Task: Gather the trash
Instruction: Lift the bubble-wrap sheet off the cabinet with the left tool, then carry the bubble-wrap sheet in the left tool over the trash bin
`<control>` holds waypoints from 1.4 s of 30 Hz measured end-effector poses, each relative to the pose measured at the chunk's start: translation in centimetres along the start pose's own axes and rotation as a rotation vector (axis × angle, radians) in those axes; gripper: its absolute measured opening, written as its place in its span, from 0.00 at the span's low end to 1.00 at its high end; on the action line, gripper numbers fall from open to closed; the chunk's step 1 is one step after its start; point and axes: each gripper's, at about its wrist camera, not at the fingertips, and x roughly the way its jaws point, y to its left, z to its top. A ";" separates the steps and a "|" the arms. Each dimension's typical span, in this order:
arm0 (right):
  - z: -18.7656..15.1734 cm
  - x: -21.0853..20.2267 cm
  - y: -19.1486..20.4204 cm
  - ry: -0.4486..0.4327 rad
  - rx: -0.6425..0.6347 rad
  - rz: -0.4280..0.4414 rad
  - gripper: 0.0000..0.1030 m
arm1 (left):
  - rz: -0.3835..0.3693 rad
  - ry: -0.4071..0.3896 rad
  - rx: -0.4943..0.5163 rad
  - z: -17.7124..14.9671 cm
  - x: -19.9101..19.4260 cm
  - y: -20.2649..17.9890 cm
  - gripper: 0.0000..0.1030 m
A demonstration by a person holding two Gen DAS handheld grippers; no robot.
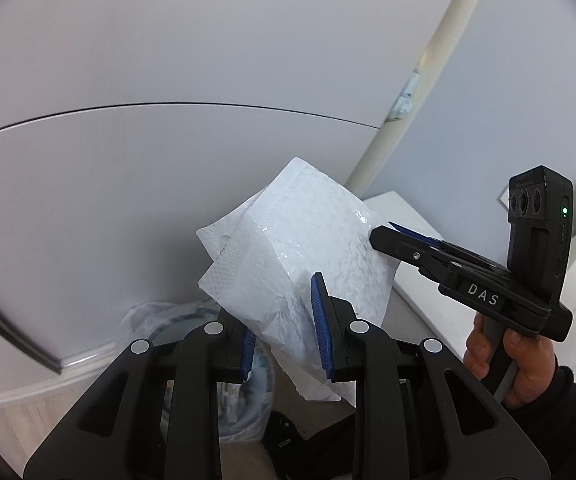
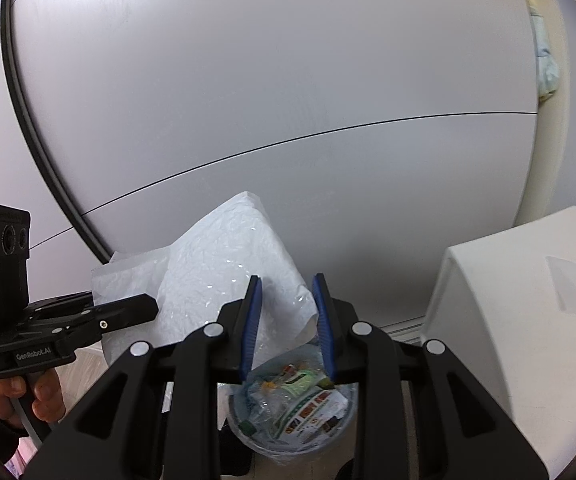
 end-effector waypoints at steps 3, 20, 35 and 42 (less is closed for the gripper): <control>-1.0 0.7 1.6 0.018 -0.008 0.016 0.26 | 0.024 0.004 -0.015 -0.4 -0.3 0.9 0.23; -2.3 8.6 1.7 0.144 -0.012 0.056 0.26 | 0.101 0.089 -0.104 -2.7 2.8 6.2 0.23; -8.1 14.7 0.4 0.308 0.044 0.042 0.26 | 0.109 0.225 -0.188 -7.0 8.4 10.1 0.23; -10.7 17.7 -1.0 0.399 0.069 0.033 0.26 | 0.109 0.299 -0.234 -8.7 12.5 12.3 0.23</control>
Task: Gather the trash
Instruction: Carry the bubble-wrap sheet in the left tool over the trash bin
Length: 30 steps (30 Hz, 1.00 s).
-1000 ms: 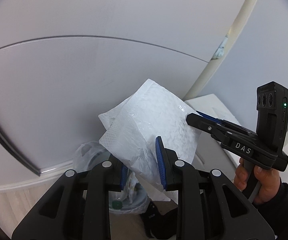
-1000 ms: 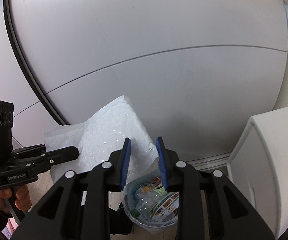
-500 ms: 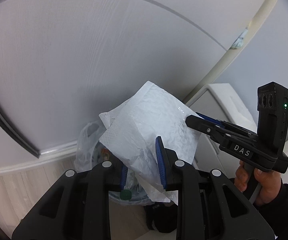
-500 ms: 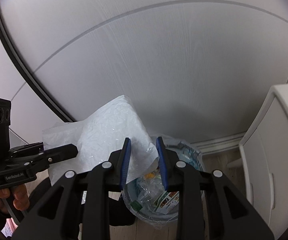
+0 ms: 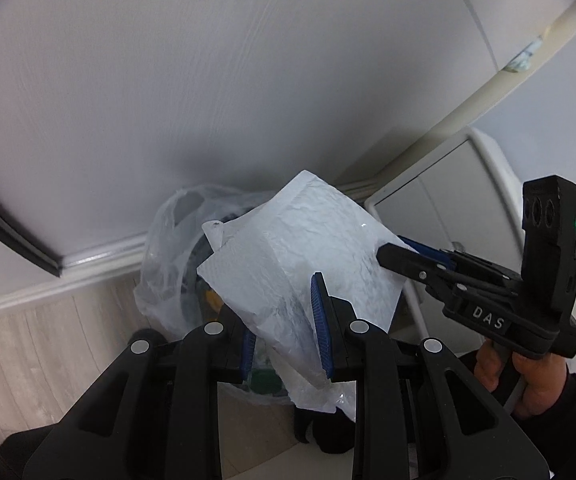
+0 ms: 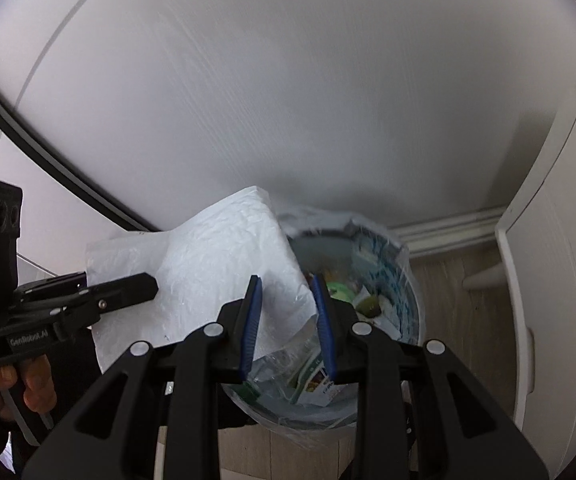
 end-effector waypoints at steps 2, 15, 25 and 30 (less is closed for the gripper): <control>-0.2 1.3 -0.8 0.026 0.011 -0.004 0.26 | 0.001 0.024 -0.011 0.0 1.4 0.5 0.23; -1.3 7.1 -3.8 0.126 0.056 -0.029 0.26 | 0.006 0.149 -0.065 -0.2 8.8 2.8 0.23; -1.6 10.3 -5.2 0.183 0.054 -0.039 0.26 | 0.047 0.214 -0.070 -0.4 13.0 4.0 0.23; -1.8 11.5 -5.1 0.201 0.035 -0.041 0.26 | 0.074 0.238 -0.065 -0.4 14.5 4.5 0.23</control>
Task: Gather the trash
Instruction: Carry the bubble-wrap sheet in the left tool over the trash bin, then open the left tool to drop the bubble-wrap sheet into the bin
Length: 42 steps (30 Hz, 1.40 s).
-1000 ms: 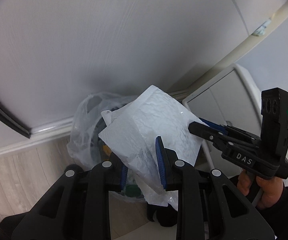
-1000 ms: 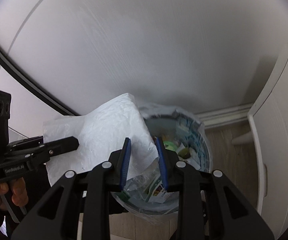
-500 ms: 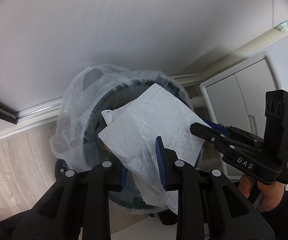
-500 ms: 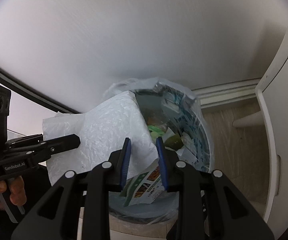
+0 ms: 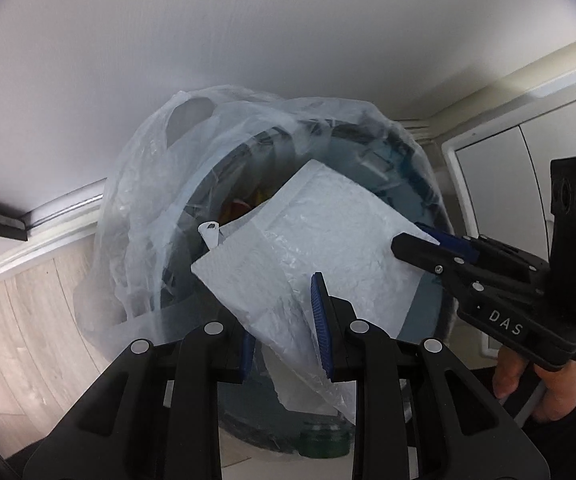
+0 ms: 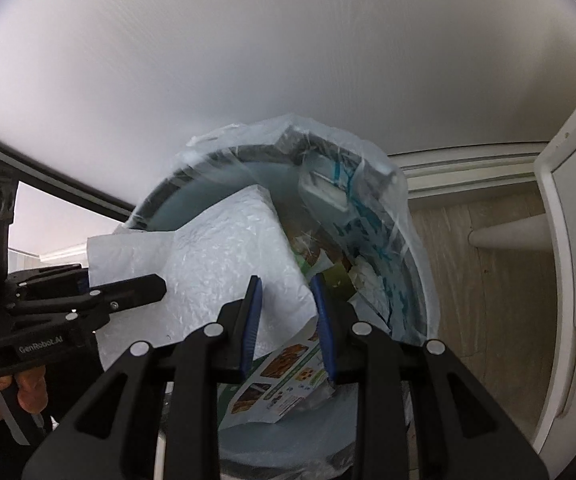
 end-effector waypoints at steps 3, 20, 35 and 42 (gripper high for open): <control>0.1 0.4 0.0 0.006 -0.003 0.007 0.26 | 0.006 0.001 -0.007 0.1 0.1 0.3 0.23; -0.4 -0.2 1.1 -0.038 -0.027 -0.053 0.52 | 0.060 -0.033 0.008 -0.6 -0.9 -0.4 0.42; -2.4 -6.0 3.7 -0.098 -0.096 -0.107 0.87 | 0.135 -0.131 0.036 -1.7 -5.0 -1.3 0.90; -2.8 -9.1 3.3 -0.134 -0.114 -0.139 0.87 | 0.158 -0.174 0.060 -2.4 -7.5 -3.1 0.93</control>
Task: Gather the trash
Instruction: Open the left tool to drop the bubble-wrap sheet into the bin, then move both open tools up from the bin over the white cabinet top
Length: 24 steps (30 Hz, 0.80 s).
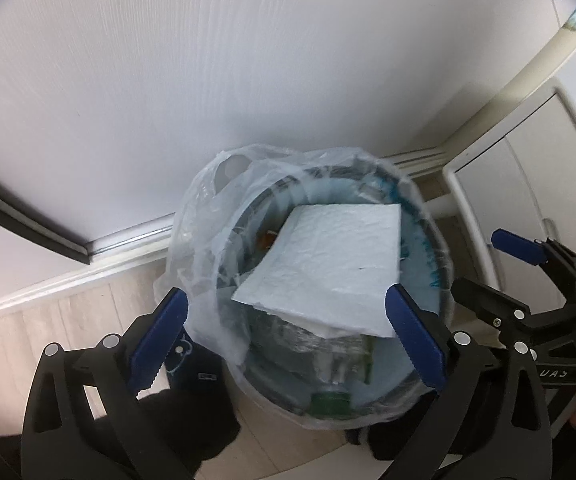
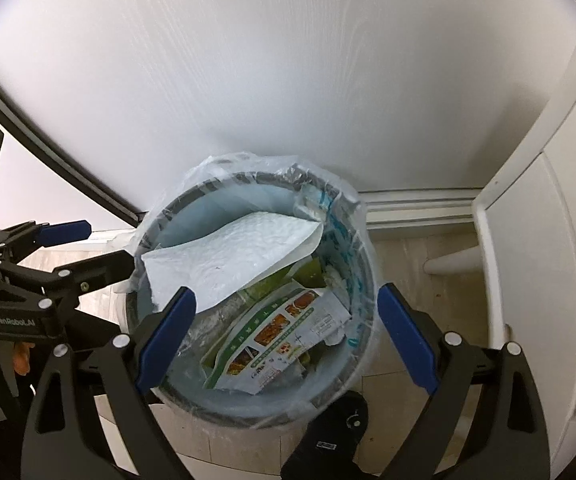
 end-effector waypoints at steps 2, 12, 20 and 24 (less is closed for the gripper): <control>0.1 -1.4 0.0 -0.019 0.013 0.009 0.87 | -0.006 -0.015 0.007 0.1 -0.8 -0.5 0.93; 1.0 -8.4 -1.2 -0.144 0.029 -0.024 0.87 | -0.062 -0.117 0.083 1.9 -7.0 -4.0 0.93; 1.0 -13.3 -3.2 -0.222 0.048 -0.088 0.87 | -0.101 -0.204 0.193 3.1 -11.4 -8.2 0.93; 1.0 -16.1 -4.4 -0.263 0.080 -0.096 0.87 | -0.089 -0.272 0.227 3.6 -13.4 -10.1 0.94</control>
